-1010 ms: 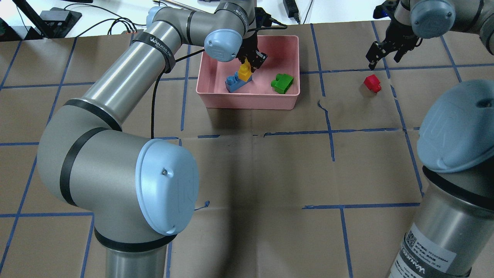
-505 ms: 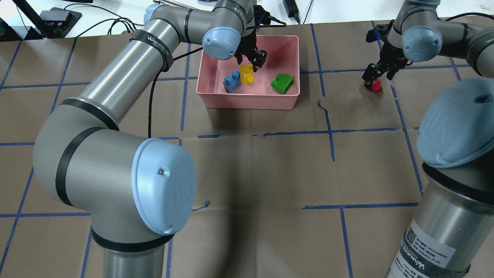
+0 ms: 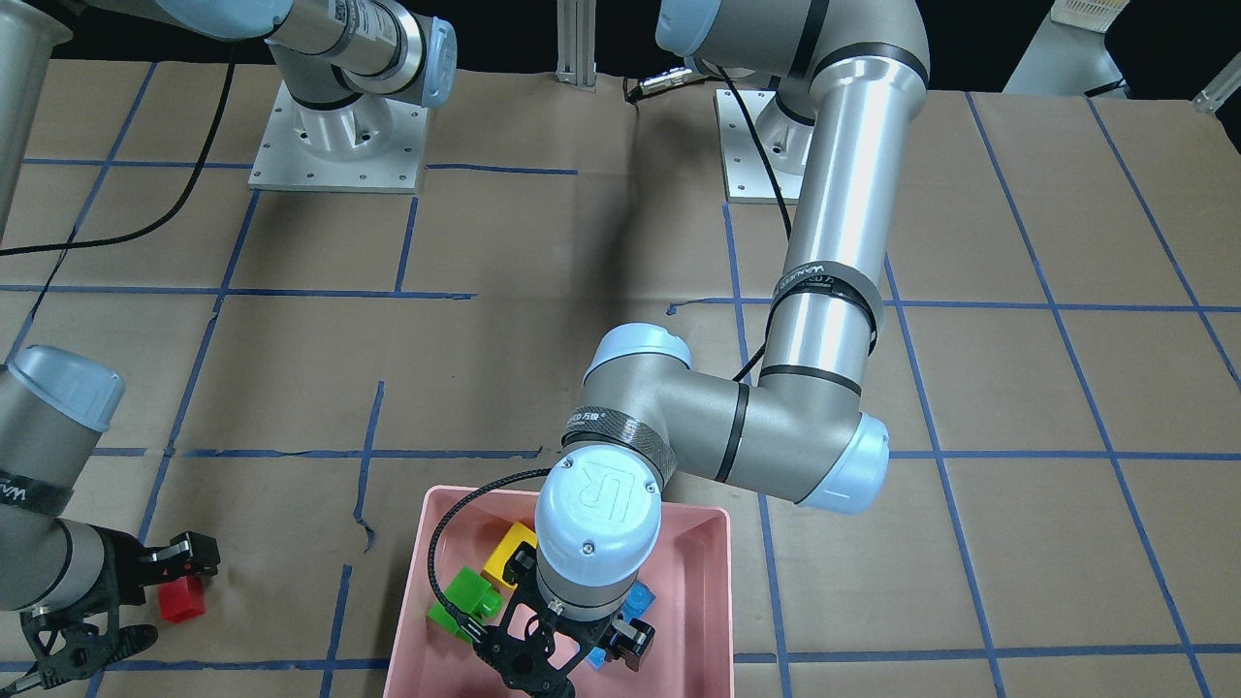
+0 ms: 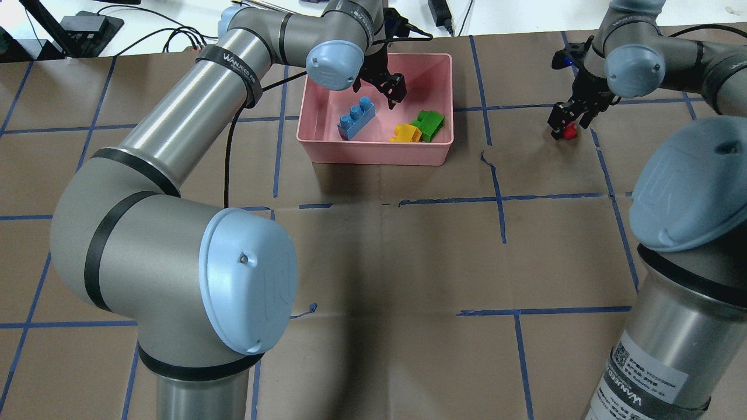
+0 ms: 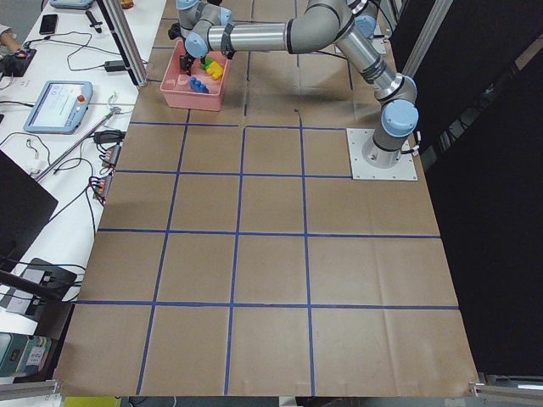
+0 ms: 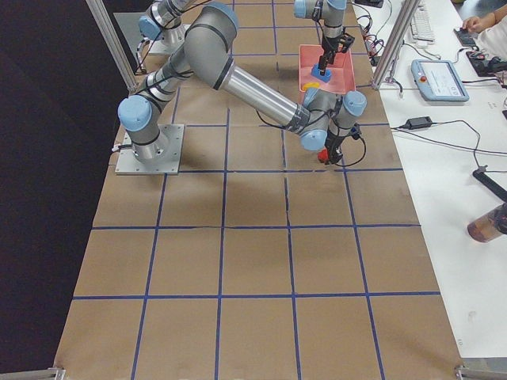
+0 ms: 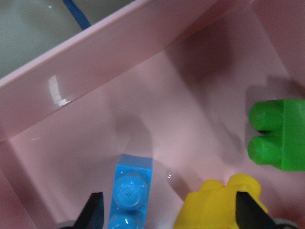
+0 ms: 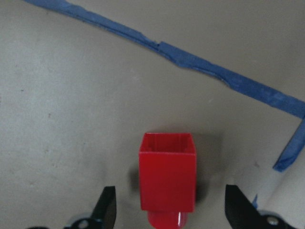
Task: Put all blocks into box
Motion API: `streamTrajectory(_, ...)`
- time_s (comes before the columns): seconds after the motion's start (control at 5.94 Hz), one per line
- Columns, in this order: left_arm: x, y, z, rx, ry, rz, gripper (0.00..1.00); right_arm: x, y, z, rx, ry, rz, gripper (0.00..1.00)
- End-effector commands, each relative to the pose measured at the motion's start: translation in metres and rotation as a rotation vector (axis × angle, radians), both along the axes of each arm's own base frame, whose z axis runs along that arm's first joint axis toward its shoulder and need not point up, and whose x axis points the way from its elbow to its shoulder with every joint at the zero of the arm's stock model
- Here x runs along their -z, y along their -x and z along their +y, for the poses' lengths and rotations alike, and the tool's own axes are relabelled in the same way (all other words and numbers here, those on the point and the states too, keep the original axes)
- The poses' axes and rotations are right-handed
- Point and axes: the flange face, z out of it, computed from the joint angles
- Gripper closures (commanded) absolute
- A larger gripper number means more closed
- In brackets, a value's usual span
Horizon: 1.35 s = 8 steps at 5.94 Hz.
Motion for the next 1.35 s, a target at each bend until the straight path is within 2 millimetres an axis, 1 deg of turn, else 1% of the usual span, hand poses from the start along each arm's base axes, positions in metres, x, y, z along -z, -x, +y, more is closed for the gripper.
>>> streamTrajectory(0.0, -0.033, -0.037, 0.021, -0.036, -0.129, -0.042, 0.00, -0.002, 0.000, 0.000, 0.002, 0.002, 0.001, 0.18)
streamTrajectory(0.17, -0.078, -0.095, 0.048, -0.104, -0.188, -0.051, 0.00, -0.002, 0.000, 0.000, 0.002, 0.002, 0.001, 0.18)
streamTrajectory(0.34, -0.115, -0.155, 0.085, -0.182, -0.192, -0.040, 0.00, -0.001, 0.000, 0.000, 0.001, 0.000, 0.002, 0.18)
streamTrajectory(0.5, -0.141, -0.210, 0.128, -0.264, -0.192, -0.030, 0.00, -0.001, 0.000, 0.000, 0.001, 0.000, 0.002, 0.18)
streamTrajectory(0.67, -0.163, -0.236, 0.153, -0.308, -0.177, -0.029, 0.00, -0.002, 0.000, 0.000, 0.002, 0.002, 0.004, 0.18)
streamTrajectory(0.84, -0.194, -0.239, 0.169, -0.316, -0.165, -0.014, 0.00, -0.002, 0.001, 0.000, 0.002, 0.001, 0.005, 0.17)
streamTrajectory(1.01, -0.219, -0.239, 0.183, -0.314, -0.123, -0.006, 0.00, -0.004, 0.001, 0.000, 0.002, 0.004, 0.008, 0.16)
streamTrajectory(1.18, -0.232, -0.252, 0.185, -0.334, -0.099, 0.005, 0.00, -0.004, 0.001, 0.000, 0.002, 0.003, 0.009, 0.16)
